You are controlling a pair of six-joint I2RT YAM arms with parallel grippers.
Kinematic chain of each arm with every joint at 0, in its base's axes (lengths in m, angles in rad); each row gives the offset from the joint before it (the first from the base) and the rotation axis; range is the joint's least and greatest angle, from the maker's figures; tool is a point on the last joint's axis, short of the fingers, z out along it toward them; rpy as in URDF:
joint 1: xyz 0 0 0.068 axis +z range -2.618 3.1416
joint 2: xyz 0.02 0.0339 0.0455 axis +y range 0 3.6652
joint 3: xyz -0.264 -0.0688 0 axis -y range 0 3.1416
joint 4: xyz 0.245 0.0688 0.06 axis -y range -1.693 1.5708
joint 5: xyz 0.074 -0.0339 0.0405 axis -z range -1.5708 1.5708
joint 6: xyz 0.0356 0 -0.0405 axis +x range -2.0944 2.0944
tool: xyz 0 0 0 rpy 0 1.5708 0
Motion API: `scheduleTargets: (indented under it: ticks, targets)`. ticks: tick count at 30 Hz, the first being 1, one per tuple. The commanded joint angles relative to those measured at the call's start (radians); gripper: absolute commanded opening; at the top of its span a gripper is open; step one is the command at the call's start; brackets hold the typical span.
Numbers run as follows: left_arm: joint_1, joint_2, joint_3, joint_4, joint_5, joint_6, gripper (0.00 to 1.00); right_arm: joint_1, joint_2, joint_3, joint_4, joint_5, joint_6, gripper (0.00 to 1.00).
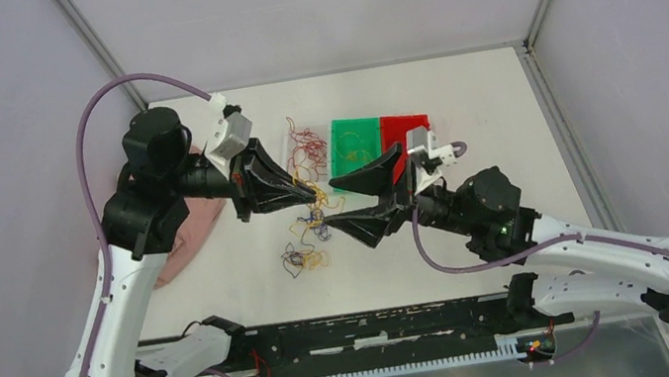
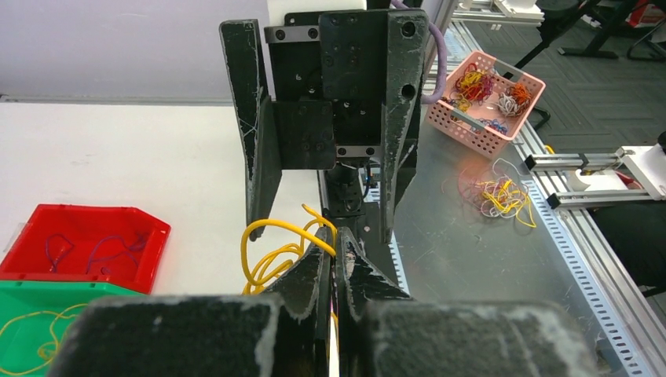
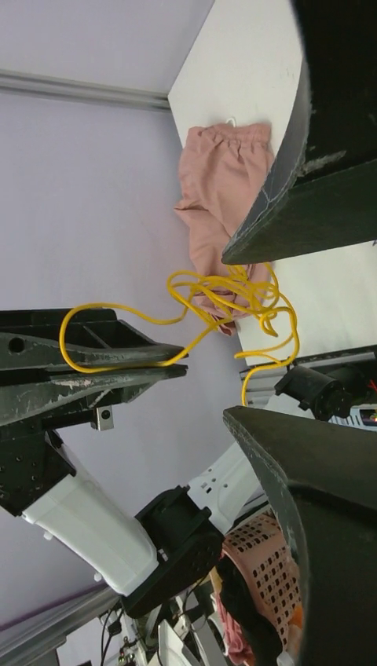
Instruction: Untangle the cables
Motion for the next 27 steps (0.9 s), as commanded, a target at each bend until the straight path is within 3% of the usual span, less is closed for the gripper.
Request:
scheduleTargets:
  ticks: [1,3,7,8,12,17,20,24,27]
  targets:
    - [-0.004,-0.014,-0.003,-0.015,-0.012,0.050,0.03,-0.003,0.037,0.066,-0.057,0.059,-0.019,0.67]
    - [-0.004,-0.016,-0.001,-0.025,-0.021,0.062,0.03,-0.006,0.046,0.090,-0.105,0.067,-0.031,0.50]
    - [-0.003,-0.016,0.009,-0.068,-0.049,0.108,0.03,-0.026,0.025,0.095,-0.147,0.091,-0.054,0.08]
    - [-0.004,-0.017,0.011,-0.085,-0.067,0.135,0.03,-0.034,0.010,0.095,-0.163,0.112,-0.061,0.02]
    - [-0.004,-0.034,0.007,-0.128,-0.195,0.217,0.03,-0.083,-0.044,0.093,-0.258,0.168,-0.104,0.00]
    - [-0.004,-0.083,-0.053,-0.138,-0.376,0.300,0.12,-0.217,-0.069,0.093,-0.342,0.126,-0.082,0.00]
    - [-0.004,-0.104,-0.091,-0.159,-0.453,0.336,0.44,-0.285,-0.046,0.107,-0.375,0.107,-0.064,0.00]
    - [-0.003,-0.107,-0.128,-0.236,-0.504,0.409,0.75,-0.331,0.040,0.153,-0.401,0.118,-0.094,0.00]
    - [-0.003,-0.092,-0.154,-0.301,-0.590,0.454,0.92,-0.352,0.139,0.216,-0.458,0.192,-0.162,0.00]
